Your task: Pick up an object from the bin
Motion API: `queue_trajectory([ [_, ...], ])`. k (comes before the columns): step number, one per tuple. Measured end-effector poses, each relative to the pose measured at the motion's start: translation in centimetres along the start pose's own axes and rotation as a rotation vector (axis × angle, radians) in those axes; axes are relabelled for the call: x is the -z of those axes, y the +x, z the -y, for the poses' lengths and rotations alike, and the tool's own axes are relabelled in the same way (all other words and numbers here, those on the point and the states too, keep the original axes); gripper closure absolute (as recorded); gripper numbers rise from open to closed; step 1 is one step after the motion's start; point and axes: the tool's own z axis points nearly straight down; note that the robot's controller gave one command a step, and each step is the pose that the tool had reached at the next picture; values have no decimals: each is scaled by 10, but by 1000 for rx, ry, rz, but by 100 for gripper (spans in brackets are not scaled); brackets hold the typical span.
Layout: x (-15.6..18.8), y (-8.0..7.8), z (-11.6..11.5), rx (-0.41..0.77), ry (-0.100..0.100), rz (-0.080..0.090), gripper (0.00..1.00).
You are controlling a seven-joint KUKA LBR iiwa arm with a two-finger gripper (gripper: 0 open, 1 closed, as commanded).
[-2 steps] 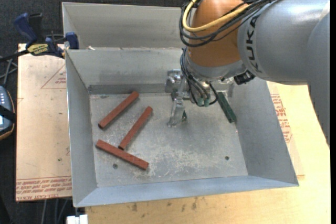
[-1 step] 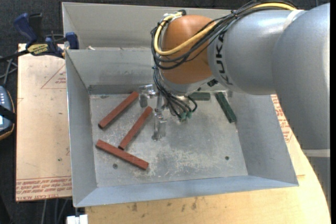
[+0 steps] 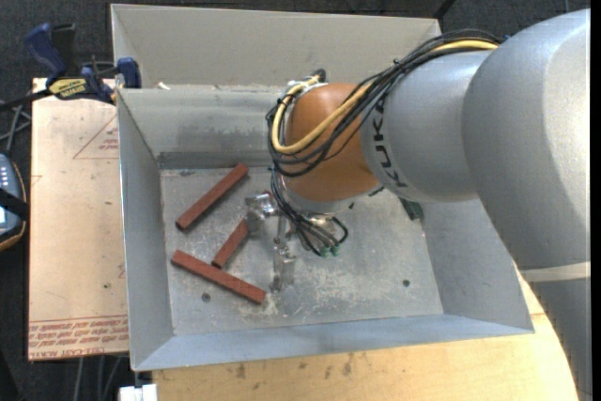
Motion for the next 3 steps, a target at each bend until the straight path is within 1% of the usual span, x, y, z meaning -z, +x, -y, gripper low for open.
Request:
queue_trajectory([
  [1, -7, -38, -5, 194, 4, -1, 0],
  [2, -10, -54, -46, 391, 5, 2, 0],
  [3, 4, -30, -71, 475, 2, -2, 0],
])
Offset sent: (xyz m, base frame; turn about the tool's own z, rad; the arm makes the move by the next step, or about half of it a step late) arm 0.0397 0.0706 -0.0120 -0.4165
